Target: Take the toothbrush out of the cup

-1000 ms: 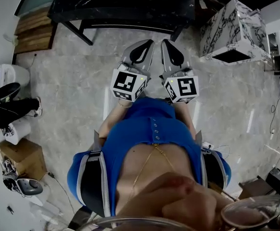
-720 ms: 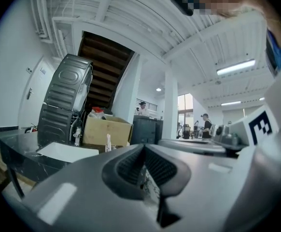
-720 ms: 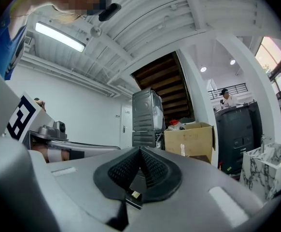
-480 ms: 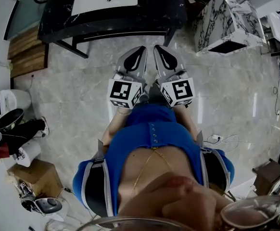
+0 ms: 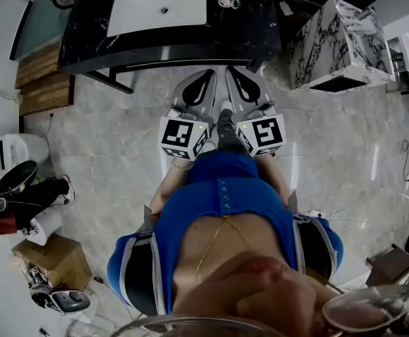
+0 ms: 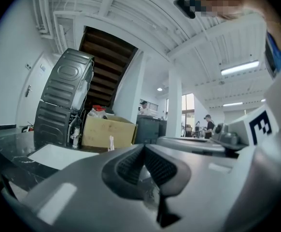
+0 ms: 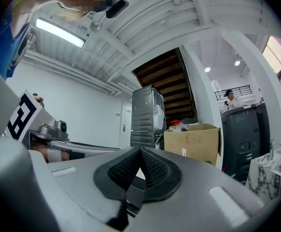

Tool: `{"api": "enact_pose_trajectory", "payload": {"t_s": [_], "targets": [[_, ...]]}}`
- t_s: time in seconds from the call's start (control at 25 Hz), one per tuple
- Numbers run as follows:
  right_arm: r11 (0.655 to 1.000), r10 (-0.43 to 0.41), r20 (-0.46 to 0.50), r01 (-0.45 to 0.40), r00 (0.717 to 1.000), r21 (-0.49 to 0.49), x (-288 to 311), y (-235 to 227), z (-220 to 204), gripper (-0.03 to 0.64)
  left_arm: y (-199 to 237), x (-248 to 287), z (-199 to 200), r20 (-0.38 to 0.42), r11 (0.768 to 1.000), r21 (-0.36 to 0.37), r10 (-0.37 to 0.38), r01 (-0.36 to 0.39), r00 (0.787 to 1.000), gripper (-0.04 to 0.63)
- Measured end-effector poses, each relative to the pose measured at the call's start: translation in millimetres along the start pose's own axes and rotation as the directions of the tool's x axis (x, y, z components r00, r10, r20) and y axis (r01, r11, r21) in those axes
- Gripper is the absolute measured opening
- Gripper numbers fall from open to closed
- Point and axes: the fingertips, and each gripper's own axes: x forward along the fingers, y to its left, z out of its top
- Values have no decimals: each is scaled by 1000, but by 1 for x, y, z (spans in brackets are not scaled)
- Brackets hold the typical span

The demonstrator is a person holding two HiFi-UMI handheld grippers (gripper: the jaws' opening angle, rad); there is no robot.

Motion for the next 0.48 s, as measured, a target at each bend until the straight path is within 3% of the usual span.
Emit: {"api": "enact_pose_trajectory", "payload": {"t_s": [0.48], "targets": [[999,52,28,-52,998,2,101,-107,20,2,41,140,34,5,1000,17,9,-9,1000,5]]}}
